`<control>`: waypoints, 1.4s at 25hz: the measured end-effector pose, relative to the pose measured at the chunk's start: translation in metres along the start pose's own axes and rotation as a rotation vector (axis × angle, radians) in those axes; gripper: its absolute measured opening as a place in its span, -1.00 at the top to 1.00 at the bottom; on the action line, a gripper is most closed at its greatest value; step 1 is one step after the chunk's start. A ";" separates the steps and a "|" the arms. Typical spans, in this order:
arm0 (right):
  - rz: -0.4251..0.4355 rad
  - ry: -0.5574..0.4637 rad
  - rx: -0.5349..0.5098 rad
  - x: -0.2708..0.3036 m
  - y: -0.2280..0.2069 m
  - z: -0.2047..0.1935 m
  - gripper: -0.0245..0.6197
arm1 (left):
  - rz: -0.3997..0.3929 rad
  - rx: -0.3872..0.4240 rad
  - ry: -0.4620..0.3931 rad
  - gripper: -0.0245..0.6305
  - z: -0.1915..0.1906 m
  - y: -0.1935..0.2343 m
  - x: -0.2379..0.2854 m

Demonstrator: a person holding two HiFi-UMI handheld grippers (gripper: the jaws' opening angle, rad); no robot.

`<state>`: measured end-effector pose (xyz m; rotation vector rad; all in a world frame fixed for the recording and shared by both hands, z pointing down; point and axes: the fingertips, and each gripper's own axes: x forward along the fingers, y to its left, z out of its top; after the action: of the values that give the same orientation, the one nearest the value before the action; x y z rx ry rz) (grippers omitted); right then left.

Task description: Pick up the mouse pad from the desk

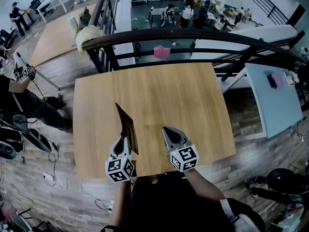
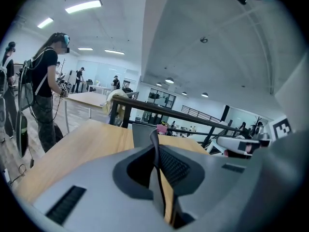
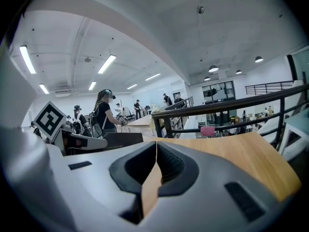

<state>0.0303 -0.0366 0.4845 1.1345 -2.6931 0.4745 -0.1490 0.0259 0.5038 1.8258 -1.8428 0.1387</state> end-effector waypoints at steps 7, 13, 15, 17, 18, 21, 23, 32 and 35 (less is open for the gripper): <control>-0.029 0.001 0.005 -0.008 0.037 -0.007 0.83 | -0.022 0.027 -0.047 0.79 0.009 0.012 -0.033; -0.076 -0.017 0.015 -0.014 0.060 -0.006 0.83 | -0.061 0.043 -0.061 0.79 0.017 0.024 -0.056; -0.098 -0.022 0.022 -0.017 0.067 -0.006 0.83 | -0.076 0.049 -0.063 0.79 0.018 0.027 -0.064; -0.120 -0.030 0.028 -0.021 0.074 -0.005 0.83 | -0.094 0.046 -0.061 0.79 0.018 0.030 -0.072; -0.130 -0.037 0.031 -0.023 0.077 -0.005 0.83 | -0.103 0.045 -0.060 0.79 0.017 0.032 -0.075; -0.156 -0.061 0.043 -0.029 0.083 0.000 0.83 | -0.125 0.059 -0.064 0.79 0.020 0.033 -0.083; -0.165 -0.075 0.045 -0.030 0.086 0.007 0.83 | -0.138 0.073 -0.070 0.79 0.026 0.031 -0.086; -0.132 -0.095 0.025 -0.044 0.098 0.024 0.83 | -0.094 0.103 -0.172 0.79 0.051 0.027 -0.108; -0.119 -0.094 0.018 -0.051 0.099 0.027 0.82 | -0.085 0.106 -0.190 0.79 0.051 0.020 -0.111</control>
<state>-0.0065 0.0523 0.4229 1.3447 -2.6848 0.4371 -0.1904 0.1054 0.4179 2.0485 -1.9135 0.0327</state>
